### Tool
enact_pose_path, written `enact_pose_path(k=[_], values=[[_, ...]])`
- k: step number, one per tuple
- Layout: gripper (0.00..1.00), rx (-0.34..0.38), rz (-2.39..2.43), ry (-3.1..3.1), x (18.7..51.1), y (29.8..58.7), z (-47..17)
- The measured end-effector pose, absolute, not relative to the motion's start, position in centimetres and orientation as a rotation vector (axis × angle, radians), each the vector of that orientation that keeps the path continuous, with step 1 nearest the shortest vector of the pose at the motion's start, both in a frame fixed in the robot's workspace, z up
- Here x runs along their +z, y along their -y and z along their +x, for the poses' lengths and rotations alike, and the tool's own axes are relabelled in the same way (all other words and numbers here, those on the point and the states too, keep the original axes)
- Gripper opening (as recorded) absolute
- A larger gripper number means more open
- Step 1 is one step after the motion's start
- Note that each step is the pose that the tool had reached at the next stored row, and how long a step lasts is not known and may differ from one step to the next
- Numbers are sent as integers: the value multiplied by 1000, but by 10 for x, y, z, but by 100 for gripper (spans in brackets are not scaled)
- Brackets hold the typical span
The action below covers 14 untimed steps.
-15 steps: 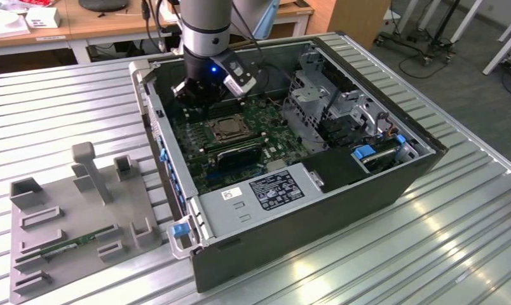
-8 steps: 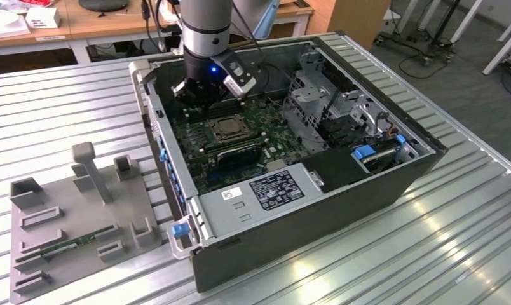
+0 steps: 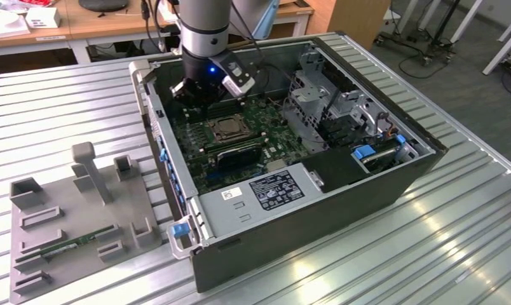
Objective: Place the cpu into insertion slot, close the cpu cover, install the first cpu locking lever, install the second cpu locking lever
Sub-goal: 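Install the first cpu locking lever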
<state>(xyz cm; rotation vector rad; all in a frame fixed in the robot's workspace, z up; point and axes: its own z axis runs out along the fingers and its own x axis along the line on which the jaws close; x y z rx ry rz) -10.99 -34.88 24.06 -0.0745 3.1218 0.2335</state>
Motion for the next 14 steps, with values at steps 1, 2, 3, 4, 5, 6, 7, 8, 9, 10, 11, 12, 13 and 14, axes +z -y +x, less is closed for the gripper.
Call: enact_pose_path(k=[1,2,3,4,5,6,7,8,9,10,11,12,13,14], values=[[11,233,-74,-3122,241,349,-110],[11,233,-74,-3122,241,349,-110],[11,233,-75,-3122,241,349,-110],[11,233,-75,-3122,241,349,-110],[11,233,-75,-3122,241,349,-110],[11,233,-74,-3122,241,349,-110],[11,233,-74,-3122,241,349,-111],[11,234,-74,-3122,241,349,-111],[11,234,-74,-3122,241,349,-111],[11,234,-74,-3122,241,349,-112],[11,233,-74,-3122,241,349,-112],[11,233,-74,-3122,241,349,-113],[11,233,-74,-3122,241,349,-113],[11,233,-74,-3122,241,349,-113]])
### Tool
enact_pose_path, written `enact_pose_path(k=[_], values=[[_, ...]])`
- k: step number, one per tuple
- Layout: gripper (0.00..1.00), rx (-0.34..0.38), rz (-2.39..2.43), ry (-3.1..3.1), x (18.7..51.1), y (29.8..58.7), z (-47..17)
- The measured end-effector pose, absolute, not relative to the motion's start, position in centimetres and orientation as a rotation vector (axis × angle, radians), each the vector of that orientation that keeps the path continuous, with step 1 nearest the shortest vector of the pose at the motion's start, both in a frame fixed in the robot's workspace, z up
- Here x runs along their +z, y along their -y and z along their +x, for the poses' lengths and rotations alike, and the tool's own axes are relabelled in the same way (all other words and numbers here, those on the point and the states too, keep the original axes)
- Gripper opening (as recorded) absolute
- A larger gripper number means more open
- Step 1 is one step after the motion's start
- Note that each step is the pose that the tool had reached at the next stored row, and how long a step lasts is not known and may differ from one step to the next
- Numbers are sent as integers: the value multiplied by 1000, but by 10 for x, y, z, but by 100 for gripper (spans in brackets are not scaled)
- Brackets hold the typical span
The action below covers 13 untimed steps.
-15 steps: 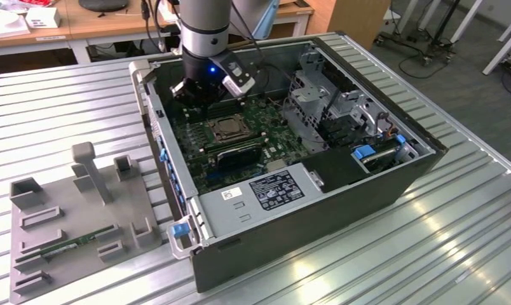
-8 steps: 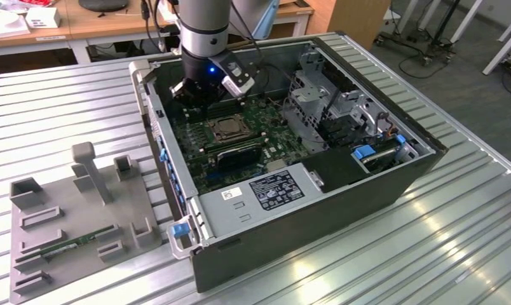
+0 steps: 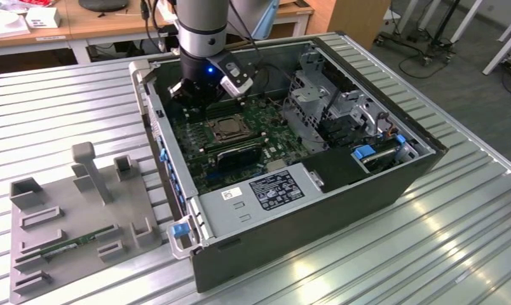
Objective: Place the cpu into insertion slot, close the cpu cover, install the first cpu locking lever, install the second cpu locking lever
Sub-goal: 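Install the first cpu locking lever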
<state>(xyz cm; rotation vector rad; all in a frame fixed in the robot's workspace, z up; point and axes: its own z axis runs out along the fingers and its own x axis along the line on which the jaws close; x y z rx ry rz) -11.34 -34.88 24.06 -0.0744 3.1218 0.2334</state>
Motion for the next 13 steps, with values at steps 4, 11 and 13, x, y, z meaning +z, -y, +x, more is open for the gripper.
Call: enact_pose_path(k=[4,11,13], values=[[11,233,-74,-3122,241,349,-115],[11,233,-74,-3122,241,349,-115],[11,234,-74,-3122,241,349,-115]])
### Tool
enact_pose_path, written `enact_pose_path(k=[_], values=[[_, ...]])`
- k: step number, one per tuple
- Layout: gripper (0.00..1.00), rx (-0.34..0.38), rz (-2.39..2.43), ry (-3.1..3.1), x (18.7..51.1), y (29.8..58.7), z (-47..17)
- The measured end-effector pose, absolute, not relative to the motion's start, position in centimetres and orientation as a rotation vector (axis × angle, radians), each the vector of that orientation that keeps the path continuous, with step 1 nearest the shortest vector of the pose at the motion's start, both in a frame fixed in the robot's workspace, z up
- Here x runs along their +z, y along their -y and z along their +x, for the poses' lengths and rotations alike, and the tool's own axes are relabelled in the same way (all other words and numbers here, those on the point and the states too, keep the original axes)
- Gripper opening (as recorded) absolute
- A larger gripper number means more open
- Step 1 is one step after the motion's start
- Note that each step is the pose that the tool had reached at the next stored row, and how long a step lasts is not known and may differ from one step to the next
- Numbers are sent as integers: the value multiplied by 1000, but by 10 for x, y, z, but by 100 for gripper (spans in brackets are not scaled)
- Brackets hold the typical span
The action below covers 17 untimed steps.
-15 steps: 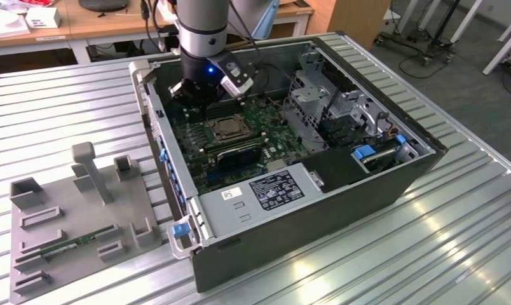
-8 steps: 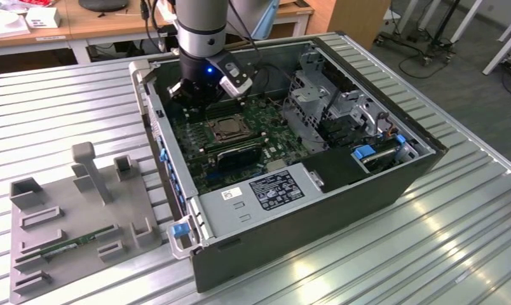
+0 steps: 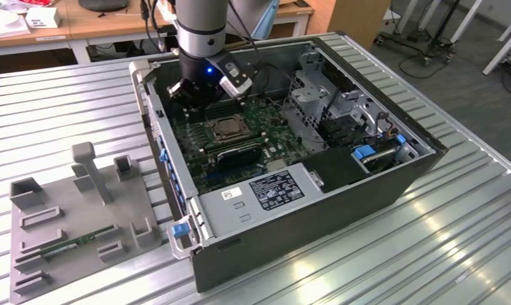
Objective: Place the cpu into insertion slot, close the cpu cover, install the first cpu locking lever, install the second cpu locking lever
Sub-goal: 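Install the first cpu locking lever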
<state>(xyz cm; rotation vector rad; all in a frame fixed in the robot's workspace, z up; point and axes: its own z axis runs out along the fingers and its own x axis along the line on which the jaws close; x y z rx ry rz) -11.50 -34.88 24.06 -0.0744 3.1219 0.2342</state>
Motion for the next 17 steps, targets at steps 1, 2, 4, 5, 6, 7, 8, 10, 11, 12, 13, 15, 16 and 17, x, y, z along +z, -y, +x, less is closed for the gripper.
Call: enact_pose_path(k=[1,2,4,5,6,7,8,10,11,12,13,15,16,17], values=[[11,237,-74,-3122,241,349,-115],[11,242,-74,-3121,241,349,-115],[11,252,-74,-3120,241,349,-116],[11,257,-74,-3120,241,349,-117],[11,263,-74,-3119,240,349,-117],[11,272,-74,-3118,240,349,-117],[11,281,-74,-3117,240,349,-118],[11,307,-74,-3114,241,349,-118],[11,314,-74,-3114,241,349,-118],[11,317,-74,-3113,241,349,-118],[11,325,-74,-3112,240,349,-118],[11,378,-74,-3105,240,349,-118],[11,403,-73,-3102,241,349,-118],[11,426,-73,-3098,240,349,-118]])
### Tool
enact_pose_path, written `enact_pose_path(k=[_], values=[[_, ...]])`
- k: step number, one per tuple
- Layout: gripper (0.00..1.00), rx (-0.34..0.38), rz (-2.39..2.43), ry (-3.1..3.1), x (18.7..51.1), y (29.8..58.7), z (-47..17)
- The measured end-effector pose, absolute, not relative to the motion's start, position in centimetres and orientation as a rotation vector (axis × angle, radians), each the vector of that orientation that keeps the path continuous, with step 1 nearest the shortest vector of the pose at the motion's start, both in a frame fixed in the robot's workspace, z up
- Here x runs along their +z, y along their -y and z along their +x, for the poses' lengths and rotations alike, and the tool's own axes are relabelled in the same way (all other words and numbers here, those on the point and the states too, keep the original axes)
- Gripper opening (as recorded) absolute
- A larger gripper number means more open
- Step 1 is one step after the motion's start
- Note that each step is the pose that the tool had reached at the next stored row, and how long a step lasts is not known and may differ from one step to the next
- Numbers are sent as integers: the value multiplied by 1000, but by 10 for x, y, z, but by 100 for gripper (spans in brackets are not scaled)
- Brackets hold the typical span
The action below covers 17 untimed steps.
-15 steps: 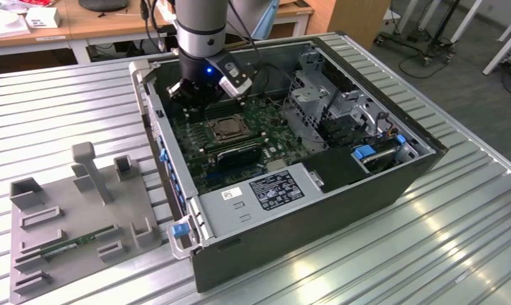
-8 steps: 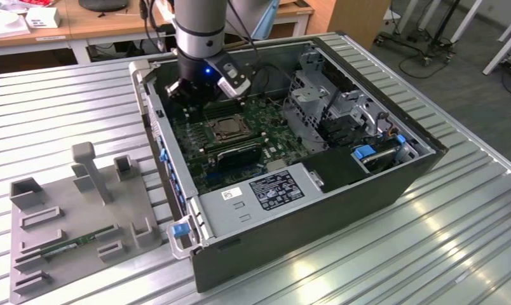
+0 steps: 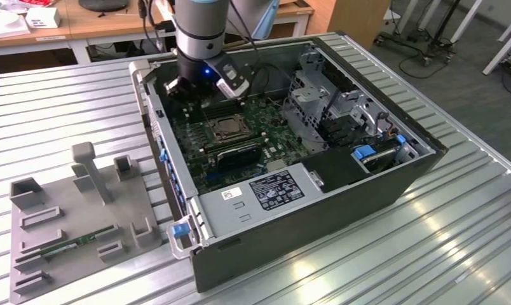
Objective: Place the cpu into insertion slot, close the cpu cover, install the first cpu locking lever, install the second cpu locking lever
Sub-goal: 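Install the first cpu locking lever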
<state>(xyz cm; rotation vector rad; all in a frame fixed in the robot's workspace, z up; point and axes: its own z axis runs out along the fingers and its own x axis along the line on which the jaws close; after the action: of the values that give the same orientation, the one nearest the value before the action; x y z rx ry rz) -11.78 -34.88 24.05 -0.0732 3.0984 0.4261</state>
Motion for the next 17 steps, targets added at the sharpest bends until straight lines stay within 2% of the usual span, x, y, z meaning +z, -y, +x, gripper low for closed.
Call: enact_pose_path(k=[2,17], values=[[11,452,-73,-3094,240,349,-118],[11,454,-67,-3094,240,349,-100]])
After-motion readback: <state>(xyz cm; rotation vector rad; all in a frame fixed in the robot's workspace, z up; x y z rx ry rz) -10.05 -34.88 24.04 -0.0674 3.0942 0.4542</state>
